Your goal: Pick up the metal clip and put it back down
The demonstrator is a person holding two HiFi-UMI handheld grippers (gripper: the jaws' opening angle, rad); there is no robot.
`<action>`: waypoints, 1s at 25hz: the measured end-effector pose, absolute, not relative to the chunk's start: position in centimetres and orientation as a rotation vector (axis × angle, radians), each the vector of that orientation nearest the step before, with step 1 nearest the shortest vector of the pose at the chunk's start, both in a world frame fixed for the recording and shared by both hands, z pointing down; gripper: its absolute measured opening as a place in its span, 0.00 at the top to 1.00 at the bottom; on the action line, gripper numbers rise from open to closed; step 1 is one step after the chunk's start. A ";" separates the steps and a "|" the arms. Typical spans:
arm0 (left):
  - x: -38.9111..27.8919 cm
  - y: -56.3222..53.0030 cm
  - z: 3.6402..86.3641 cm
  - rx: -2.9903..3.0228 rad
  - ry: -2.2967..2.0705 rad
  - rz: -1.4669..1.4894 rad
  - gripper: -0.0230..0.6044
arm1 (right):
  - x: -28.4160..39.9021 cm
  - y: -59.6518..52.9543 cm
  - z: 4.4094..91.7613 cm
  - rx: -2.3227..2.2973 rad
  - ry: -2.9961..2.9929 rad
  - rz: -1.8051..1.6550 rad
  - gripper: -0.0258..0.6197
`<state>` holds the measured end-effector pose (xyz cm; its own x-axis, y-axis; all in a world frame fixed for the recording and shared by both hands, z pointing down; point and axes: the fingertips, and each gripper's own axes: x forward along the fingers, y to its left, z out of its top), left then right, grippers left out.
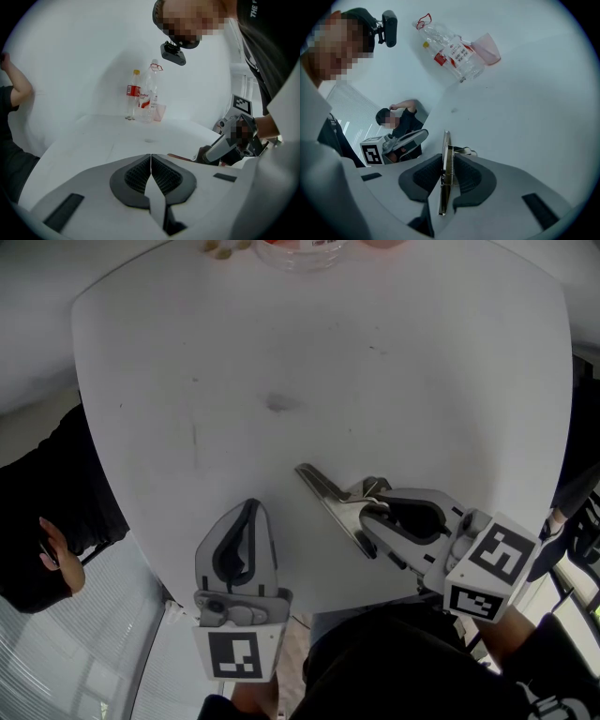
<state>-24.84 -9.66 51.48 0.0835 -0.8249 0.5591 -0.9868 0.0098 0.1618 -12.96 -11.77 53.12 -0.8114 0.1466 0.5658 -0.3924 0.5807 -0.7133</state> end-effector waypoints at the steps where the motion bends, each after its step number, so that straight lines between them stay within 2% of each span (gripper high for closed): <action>1: -24.8 -9.7 51.4 1.857 -1.783 0.410 0.93 | -13.0 -11.8 53.1 0.192 -2.226 1.202 0.82; 8: -24.6 -9.6 51.6 1.857 -1.779 0.417 0.93 | -13.0 -11.7 53.2 0.189 -2.239 1.153 0.81; 13: -24.4 -9.4 51.2 1.850 -1.766 0.397 0.93 | -13.1 -11.4 52.7 0.181 -2.254 1.083 0.76; 25: -24.1 -9.3 48.6 1.887 -1.770 0.423 0.93 | -12.2 -13.3 50.4 0.270 -2.314 0.955 0.76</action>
